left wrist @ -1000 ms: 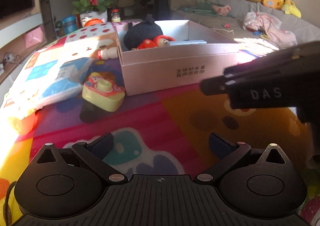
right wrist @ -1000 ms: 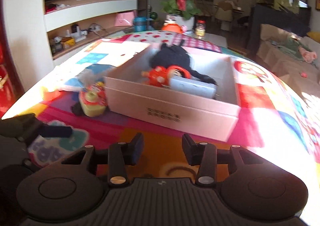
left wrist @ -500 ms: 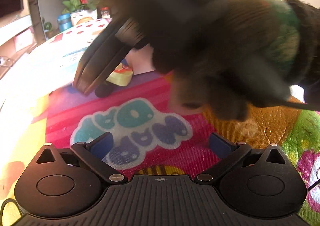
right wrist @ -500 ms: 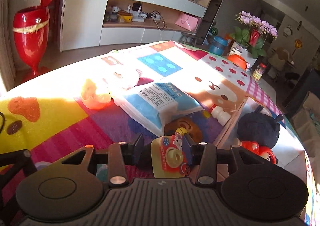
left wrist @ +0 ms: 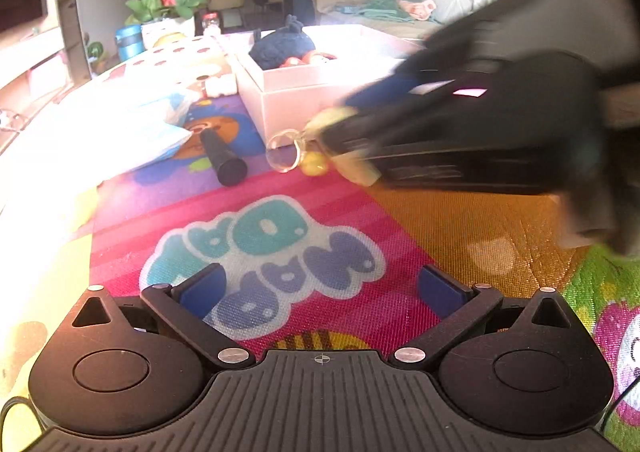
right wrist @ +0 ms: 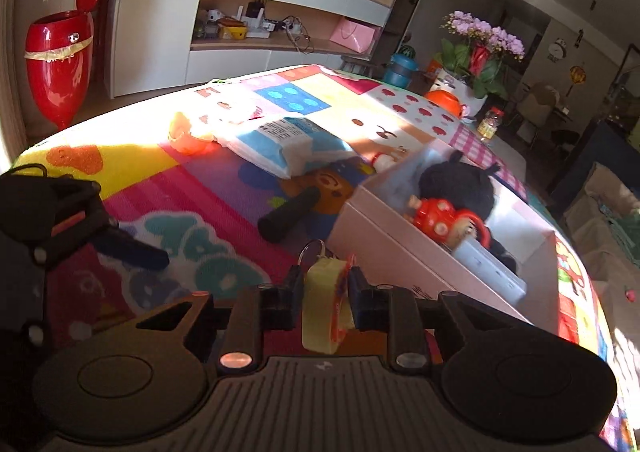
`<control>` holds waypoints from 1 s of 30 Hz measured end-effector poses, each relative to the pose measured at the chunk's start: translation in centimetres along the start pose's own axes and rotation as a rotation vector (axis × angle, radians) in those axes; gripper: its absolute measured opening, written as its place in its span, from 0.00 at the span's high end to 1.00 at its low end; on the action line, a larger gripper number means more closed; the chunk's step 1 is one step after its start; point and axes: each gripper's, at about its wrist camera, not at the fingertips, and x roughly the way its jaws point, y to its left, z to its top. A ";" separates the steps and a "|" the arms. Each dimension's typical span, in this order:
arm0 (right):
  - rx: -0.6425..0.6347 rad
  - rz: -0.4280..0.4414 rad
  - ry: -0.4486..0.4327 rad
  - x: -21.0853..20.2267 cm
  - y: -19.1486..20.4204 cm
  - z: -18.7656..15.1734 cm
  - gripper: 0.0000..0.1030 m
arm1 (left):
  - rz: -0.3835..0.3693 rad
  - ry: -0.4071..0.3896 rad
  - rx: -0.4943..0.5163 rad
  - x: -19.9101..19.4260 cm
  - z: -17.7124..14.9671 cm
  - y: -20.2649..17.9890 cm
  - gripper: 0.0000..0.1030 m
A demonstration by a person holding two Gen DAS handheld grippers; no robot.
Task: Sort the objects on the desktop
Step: 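Lift the yellow keychain toy with the right tool and hold it above the mat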
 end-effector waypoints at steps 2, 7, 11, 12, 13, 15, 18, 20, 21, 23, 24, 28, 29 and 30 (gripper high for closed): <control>-0.021 -0.054 0.008 -0.9 -0.4 -1.4 0.80 | 0.001 0.002 0.003 0.0 0.0 0.1 0.00; 0.111 -0.039 0.033 -1.6 -2.9 -3.9 0.72 | 0.000 0.002 0.004 0.1 0.0 0.3 0.00; 0.241 -0.035 -0.001 -1.4 -4.2 -5.2 0.47 | 0.008 -0.003 0.006 0.3 0.0 -0.7 0.00; 0.261 -0.034 -0.009 -1.2 -4.3 -5.6 0.41 | 0.007 -0.004 0.005 0.4 -0.1 -0.7 0.00; 0.277 -0.040 -0.015 -1.0 -4.2 -6.0 0.38 | 0.004 -0.004 0.003 0.4 -0.1 -0.6 0.00; 0.332 -0.050 -0.026 -0.6 -3.8 -6.9 0.33 | -0.002 -0.002 0.005 0.4 0.0 -0.5 0.00; 0.362 -0.100 -0.043 -0.7 -3.4 -7.2 0.30 | -0.014 0.002 0.014 0.4 0.1 -0.3 0.00; 0.410 -0.127 -0.093 -1.3 -3.9 -7.4 0.16 | -0.016 0.001 0.015 0.4 0.0 0.0 0.00; 0.438 -0.133 -0.107 -1.4 -4.1 -7.4 0.15 | -0.019 -0.001 0.010 0.3 -0.1 0.2 0.00; 0.470 -0.134 -0.111 -1.2 -4.4 -7.2 0.14 | -0.024 -0.001 0.004 0.3 -0.1 0.8 0.00; 0.478 -0.130 -0.100 -0.8 -4.5 -7.0 0.14 | -0.022 -0.002 0.004 0.4 -0.1 1.0 0.00; 0.436 -0.119 -0.079 0.6 -3.9 -5.8 0.14 | -0.016 0.002 0.004 0.7 0.3 1.9 0.00; 0.418 -0.115 -0.072 1.1 -3.7 -5.6 0.14 | -0.011 0.003 0.004 0.8 0.4 2.1 0.00; 0.406 -0.110 -0.066 1.5 -3.6 -5.4 0.13 | -0.006 0.003 0.004 1.0 0.6 2.2 0.00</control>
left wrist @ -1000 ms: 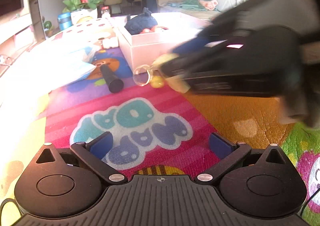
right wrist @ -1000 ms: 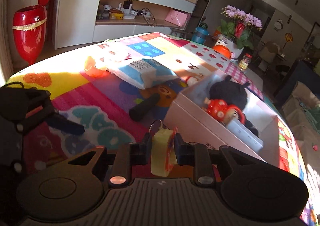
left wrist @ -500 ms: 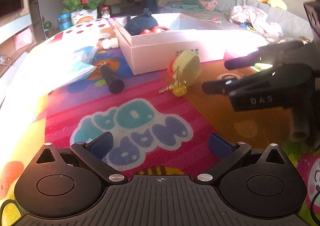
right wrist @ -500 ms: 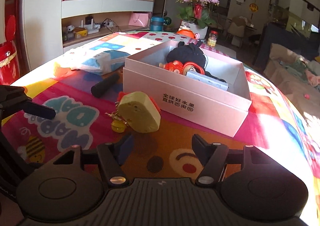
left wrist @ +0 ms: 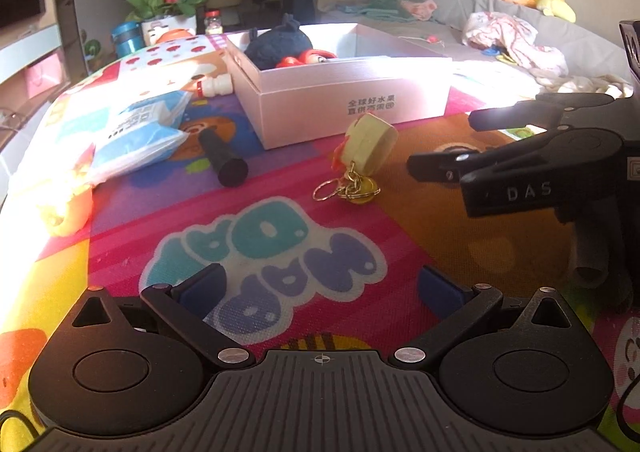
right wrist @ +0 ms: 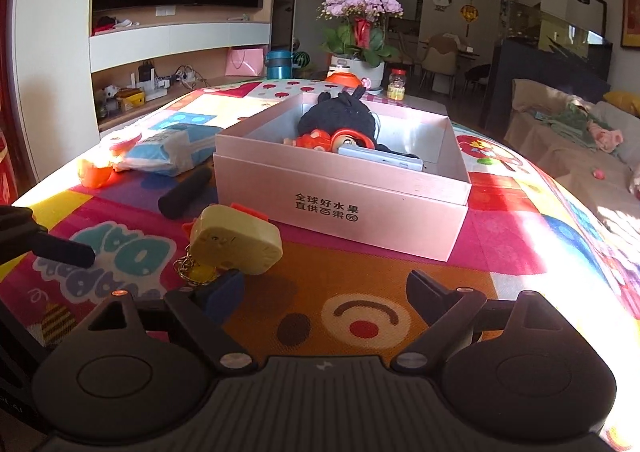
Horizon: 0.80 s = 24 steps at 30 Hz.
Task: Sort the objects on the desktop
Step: 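Lift the yellow keychain toy with the right tool and hold it above the mat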
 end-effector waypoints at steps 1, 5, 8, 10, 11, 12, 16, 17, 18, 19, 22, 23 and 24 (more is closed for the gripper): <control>-0.010 0.007 0.011 0.6 0.2 0.2 0.13 | 0.005 0.001 -0.001 0.2 0.1 0.1 0.00; 0.006 0.049 0.055 2.0 -0.4 0.6 0.12 | 0.017 -0.001 -0.005 0.5 0.3 -0.1 0.00; 0.034 0.057 0.041 1.7 -1.4 0.3 0.09 | 0.029 -0.006 -0.011 0.6 0.4 -0.5 0.00; 0.066 0.059 0.014 1.3 -2.0 0.1 0.02 | 0.033 -0.006 -0.014 0.7 0.5 -0.6 0.00; 0.082 0.058 0.010 1.3 -2.2 0.1 0.02 | 0.037 -0.005 -0.013 0.7 0.5 -0.7 0.00; 0.088 0.046 0.021 1.5 -2.2 0.1 0.02 | 0.037 -0.007 -0.011 0.6 0.3 -0.5 0.00; 0.133 0.030 0.071 2.3 -2.6 0.4 0.02 | 0.041 -0.009 -0.018 0.8 0.5 -0.3 0.00; 0.152 0.006 0.084 2.4 -2.7 0.4 0.02 | 0.041 -0.011 -0.027 0.9 0.5 -0.1 0.00; 0.172 0.009 0.079 2.3 -3.0 0.3 0.02 | 0.047 -0.012 -0.033 1.1 0.8 -0.2 0.00; 0.188 0.010 0.082 2.4 -3.3 0.2 0.01 | 0.056 -0.012 -0.035 1.3 1.0 -0.2 0.00; 0.183 -0.079 0.125 2.9 -3.0 0.3 0.01 | 0.074 -0.013 -0.049 1.7 1.4 -0.2 0.00; 0.166 -0.103 0.132 3.0 -2.7 0.3 0.01 | 0.074 -0.012 -0.048 1.7 1.5 -0.1 0.00; 0.149 -0.118 0.134 3.0 -2.4 0.3 0.01 | 0.077 -0.017 -0.053 1.8 1.7 0.1 0.00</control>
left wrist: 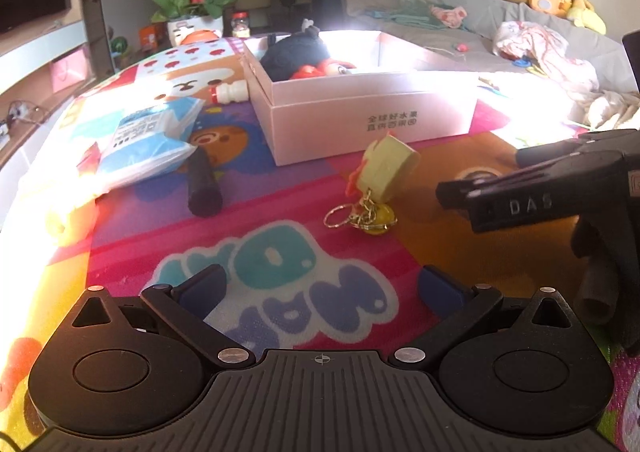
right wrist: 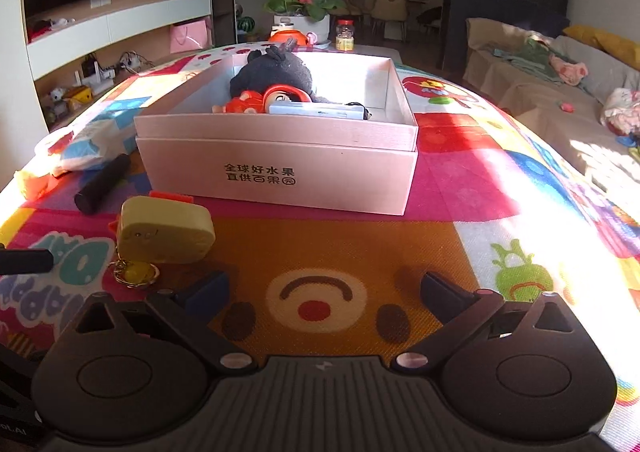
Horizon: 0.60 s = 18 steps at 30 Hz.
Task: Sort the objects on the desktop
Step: 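Lift the yellow keychain toy with the right tool and hold it above the mat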
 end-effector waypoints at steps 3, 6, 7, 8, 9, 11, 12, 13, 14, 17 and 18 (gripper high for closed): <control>-0.041 -0.013 -0.034 -0.5 0.6 -0.2 0.01 | -0.004 -0.056 -0.045 -0.6 0.1 1.7 0.00; -0.099 -0.008 -0.055 -0.9 1.4 -0.4 0.01 | 0.081 -0.059 -0.043 -0.6 0.1 3.2 0.00; -0.120 -0.006 -0.053 -0.8 1.7 -0.4 0.01 | 0.071 -0.045 -0.068 -0.3 0.2 3.8 0.00; -0.135 -0.001 -0.048 -0.7 1.9 -0.3 0.01 | 0.041 -0.022 -0.110 0.0 0.4 4.5 0.00; -0.142 0.005 -0.042 -0.6 2.0 -0.2 0.00 | 0.033 -0.016 -0.127 0.3 0.5 4.8 0.00; -0.131 0.017 -0.027 -0.3 1.7 -0.1 0.00 | 0.048 -0.009 -0.106 0.6 0.7 4.5 0.00; -0.121 0.022 -0.020 -0.2 1.5 0.0 0.00 | 0.061 -0.003 -0.087 0.8 0.9 4.1 0.00; -0.114 0.022 -0.014 -0.1 1.4 0.0 0.00 | 0.065 0.000 -0.066 1.1 1.0 3.8 0.00; -0.109 0.020 -0.010 -0.1 1.4 0.0 0.00 | 0.058 -0.001 -0.052 1.3 1.1 3.6 0.00; -0.127 -0.001 -0.013 0.0 1.9 0.0 0.00 | 0.060 -0.006 -0.058 2.3 2.0 3.6 0.00; -0.132 -0.005 -0.015 0.0 1.9 -0.1 0.00 | 0.065 -0.005 -0.074 2.8 2.3 3.8 0.00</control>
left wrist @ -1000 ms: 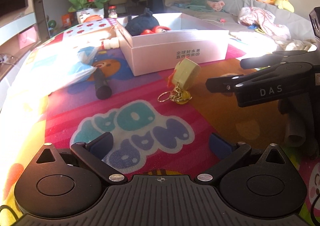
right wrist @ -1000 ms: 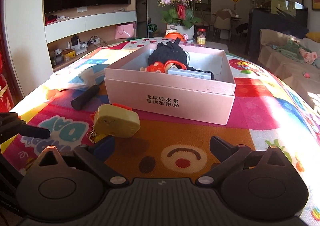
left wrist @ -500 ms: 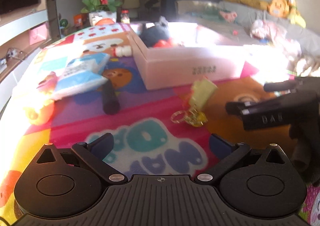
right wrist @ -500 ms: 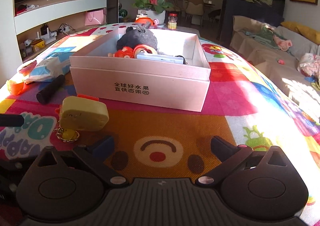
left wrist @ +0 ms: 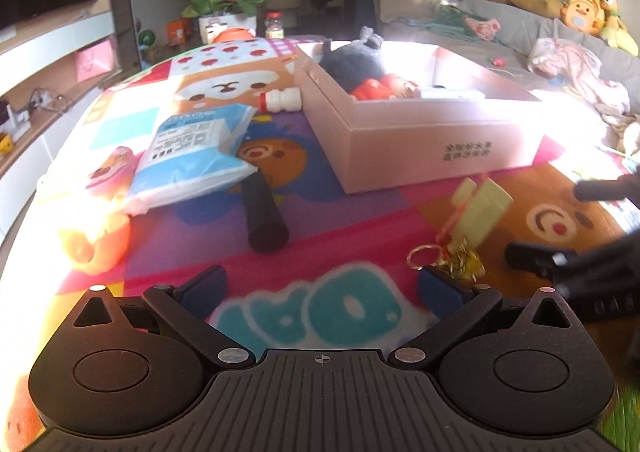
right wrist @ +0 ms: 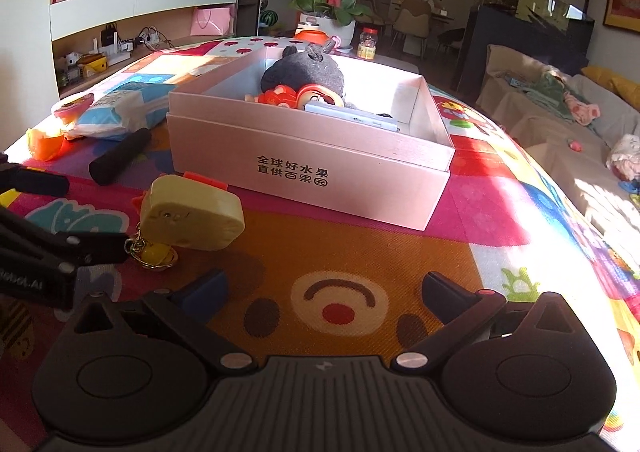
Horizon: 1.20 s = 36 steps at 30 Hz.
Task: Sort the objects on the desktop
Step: 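Lift the yellow keychain toy with the right tool and hold it above the mat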
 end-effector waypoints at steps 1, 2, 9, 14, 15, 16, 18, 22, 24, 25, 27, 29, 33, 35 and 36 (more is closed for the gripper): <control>0.005 0.003 0.001 0.0 -0.1 0.0 0.00 | 0.007 0.001 -0.017 0.4 0.3 0.1 0.00; 0.022 0.010 0.008 0.2 -0.4 0.0 0.00 | 0.017 0.000 -0.023 0.5 0.4 0.0 0.00; 0.118 0.045 0.042 0.7 -1.2 0.0 0.00 | 0.042 -0.009 -0.021 0.2 0.0 0.0 0.00; 0.097 -0.006 0.032 0.2 -0.3 -0.2 0.00 | 0.045 -0.009 -0.013 0.3 0.2 -0.1 0.00; 0.083 -0.020 0.026 0.1 -0.1 -0.1 0.00 | 0.043 -0.008 -0.014 0.3 0.1 -0.1 0.00; 0.066 -0.034 0.021 0.0 0.2 -0.1 0.00 | 0.041 -0.007 -0.017 0.3 0.2 0.0 0.00; 0.028 -0.062 0.008 -0.2 0.8 -0.1 0.00 | 0.041 -0.007 -0.016 0.3 0.2 0.0 0.00; 0.033 -0.057 0.013 -0.2 0.7 0.0 0.00 | 0.038 -0.004 -0.019 0.3 0.2 0.0 0.00; 0.044 -0.066 0.023 -0.1 0.7 0.2 0.00 | 0.038 -0.004 -0.018 0.3 0.2 0.0 0.00; 0.047 -0.079 0.026 -0.2 0.9 0.2 0.00 | 0.038 -0.004 -0.018 0.3 0.2 0.0 0.00; 0.017 -0.117 0.018 -0.3 1.8 0.2 0.00 | 0.036 -0.004 -0.020 0.3 0.1 0.1 0.00; -0.031 -0.141 -0.002 -0.4 2.4 0.1 0.00 | 0.036 -0.004 -0.020 0.3 0.2 0.0 0.00; -0.018 -0.089 0.009 -0.2 1.3 0.2 0.00 | 0.036 -0.003 -0.022 0.4 0.1 0.1 0.00; 0.063 -0.017 0.041 0.3 -0.3 0.3 0.00 | 0.036 -0.003 -0.021 0.3 0.2 0.0 0.00; 0.113 0.028 0.062 0.7 -1.3 0.3 0.00 | 0.035 -0.002 -0.022 0.3 0.2 0.1 0.00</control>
